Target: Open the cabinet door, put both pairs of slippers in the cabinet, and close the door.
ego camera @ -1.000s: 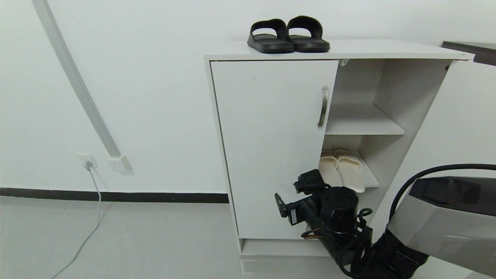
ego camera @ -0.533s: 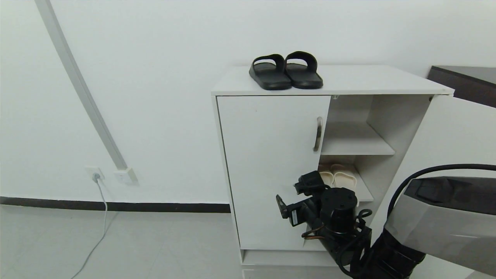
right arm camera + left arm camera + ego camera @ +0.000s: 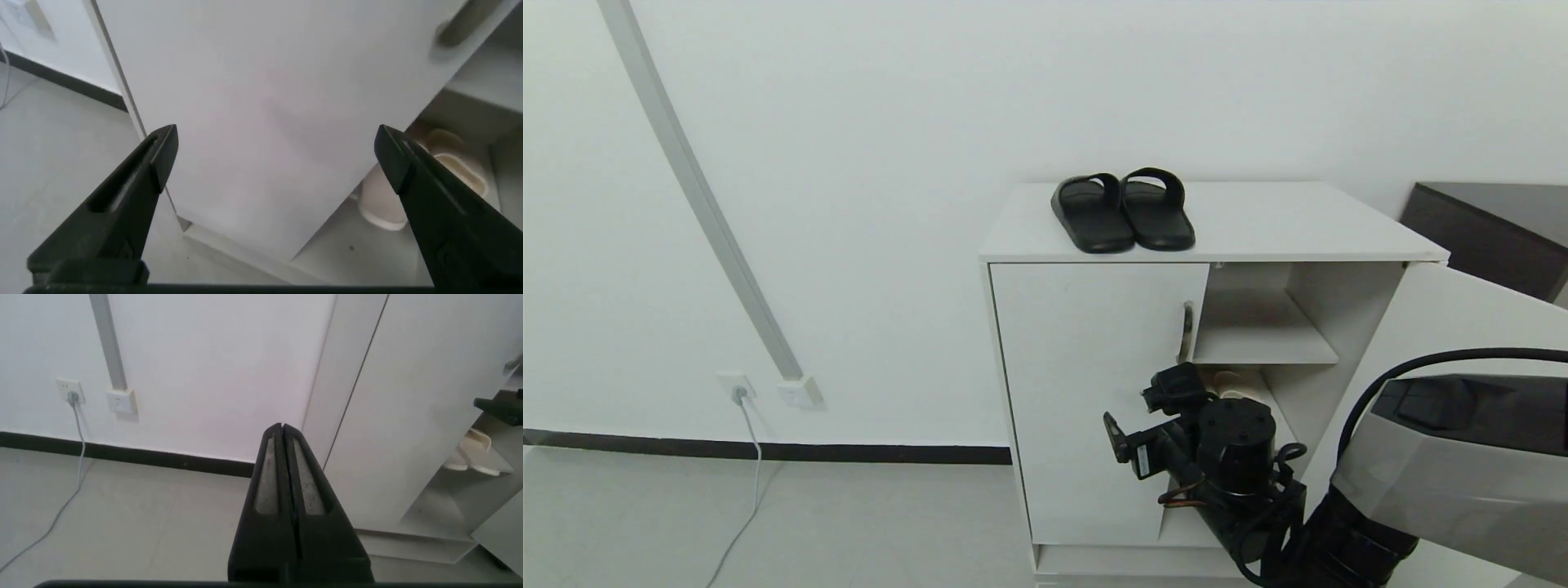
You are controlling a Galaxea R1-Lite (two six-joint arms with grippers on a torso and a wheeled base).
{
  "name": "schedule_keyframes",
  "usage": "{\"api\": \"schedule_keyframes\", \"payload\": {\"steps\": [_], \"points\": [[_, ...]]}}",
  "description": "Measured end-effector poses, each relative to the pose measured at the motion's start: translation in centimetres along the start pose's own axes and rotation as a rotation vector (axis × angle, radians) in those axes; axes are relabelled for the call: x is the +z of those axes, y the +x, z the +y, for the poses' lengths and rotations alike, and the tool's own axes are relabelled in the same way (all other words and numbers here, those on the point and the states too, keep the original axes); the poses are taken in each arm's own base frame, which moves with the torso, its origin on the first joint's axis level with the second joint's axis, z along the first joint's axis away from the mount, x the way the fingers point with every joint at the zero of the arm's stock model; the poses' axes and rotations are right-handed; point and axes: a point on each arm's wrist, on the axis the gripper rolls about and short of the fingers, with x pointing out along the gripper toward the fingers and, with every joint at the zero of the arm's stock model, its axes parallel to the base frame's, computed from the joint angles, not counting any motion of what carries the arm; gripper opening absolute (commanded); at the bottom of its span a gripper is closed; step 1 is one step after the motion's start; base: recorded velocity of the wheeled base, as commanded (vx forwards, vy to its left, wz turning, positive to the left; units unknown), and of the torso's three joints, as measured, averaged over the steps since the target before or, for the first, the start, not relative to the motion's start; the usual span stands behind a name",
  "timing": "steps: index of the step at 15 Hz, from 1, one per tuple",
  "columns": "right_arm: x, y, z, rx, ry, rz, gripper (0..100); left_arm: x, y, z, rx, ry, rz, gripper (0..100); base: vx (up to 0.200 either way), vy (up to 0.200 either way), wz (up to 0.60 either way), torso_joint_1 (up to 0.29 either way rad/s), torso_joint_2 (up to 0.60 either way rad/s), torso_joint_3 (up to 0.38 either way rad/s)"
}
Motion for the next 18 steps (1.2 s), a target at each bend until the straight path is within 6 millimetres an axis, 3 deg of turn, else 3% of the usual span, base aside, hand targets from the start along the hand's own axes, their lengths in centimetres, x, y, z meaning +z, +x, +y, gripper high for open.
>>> {"api": "schedule_keyframes", "payload": {"steps": [18], "points": [[-0.77, 0.06, 0.00, 0.014, -0.010, 0.021, 100, 0.01, 0.00, 0.00, 0.000, 0.000, -0.001, 0, 0.000, 0.000, 0.00, 0.218, -0.52, -0.303]]}}
